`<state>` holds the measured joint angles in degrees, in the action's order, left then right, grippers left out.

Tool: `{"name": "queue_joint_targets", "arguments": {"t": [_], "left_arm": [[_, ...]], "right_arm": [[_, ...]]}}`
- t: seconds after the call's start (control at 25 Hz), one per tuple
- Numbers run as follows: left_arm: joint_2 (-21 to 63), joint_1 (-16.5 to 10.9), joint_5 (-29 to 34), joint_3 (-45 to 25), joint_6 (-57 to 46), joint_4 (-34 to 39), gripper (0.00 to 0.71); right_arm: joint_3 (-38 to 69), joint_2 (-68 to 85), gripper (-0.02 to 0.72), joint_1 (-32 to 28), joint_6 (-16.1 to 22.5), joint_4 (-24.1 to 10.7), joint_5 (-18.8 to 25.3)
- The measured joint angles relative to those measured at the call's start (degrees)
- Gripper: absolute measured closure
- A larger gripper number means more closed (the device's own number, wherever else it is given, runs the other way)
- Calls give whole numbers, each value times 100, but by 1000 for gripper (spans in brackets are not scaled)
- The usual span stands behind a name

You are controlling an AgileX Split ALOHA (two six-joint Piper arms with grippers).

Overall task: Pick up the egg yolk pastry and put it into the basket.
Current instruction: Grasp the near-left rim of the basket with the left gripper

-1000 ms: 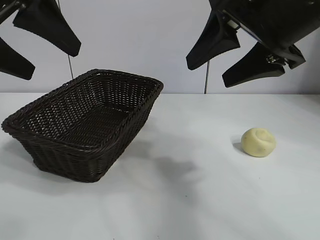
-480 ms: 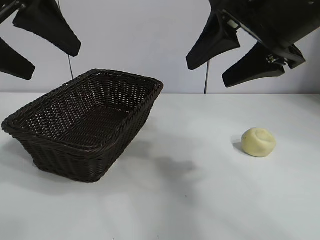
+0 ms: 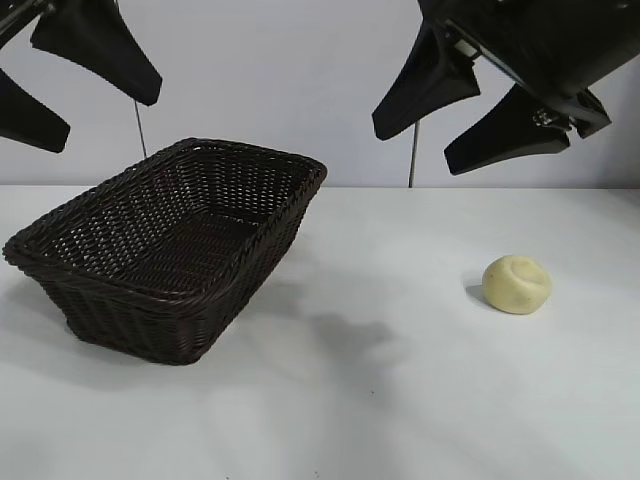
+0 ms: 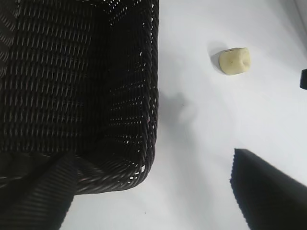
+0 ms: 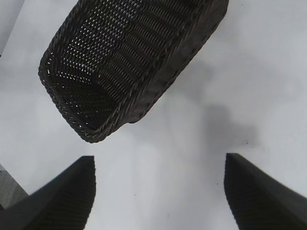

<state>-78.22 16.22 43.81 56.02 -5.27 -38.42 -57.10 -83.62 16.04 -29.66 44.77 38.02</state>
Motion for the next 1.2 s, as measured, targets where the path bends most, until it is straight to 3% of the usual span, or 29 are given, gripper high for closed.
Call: {"name": "queue_joint_targets", "arguments": {"t": [0.32, 0.48, 0.8, 0.96, 1.2], "left_arm": [[0, 0, -5, 0, -2525, 412, 79], [0, 114, -10, 0, -3721, 1375, 79], [0, 682, -60, 0, -6347, 3504, 79], [-100, 843, -118, 0, -6851, 3787, 79], [-671, 848, -307, 0, -6874, 3769, 79]], "right_arm": [[0, 0, 164, 0, 0, 0, 6], [0, 0, 164, 0, 0, 0, 10], [0, 0, 164, 0, 0, 0, 10], [0, 0, 164, 0, 0, 0, 12], [0, 0, 164, 0, 0, 0, 17]]}}
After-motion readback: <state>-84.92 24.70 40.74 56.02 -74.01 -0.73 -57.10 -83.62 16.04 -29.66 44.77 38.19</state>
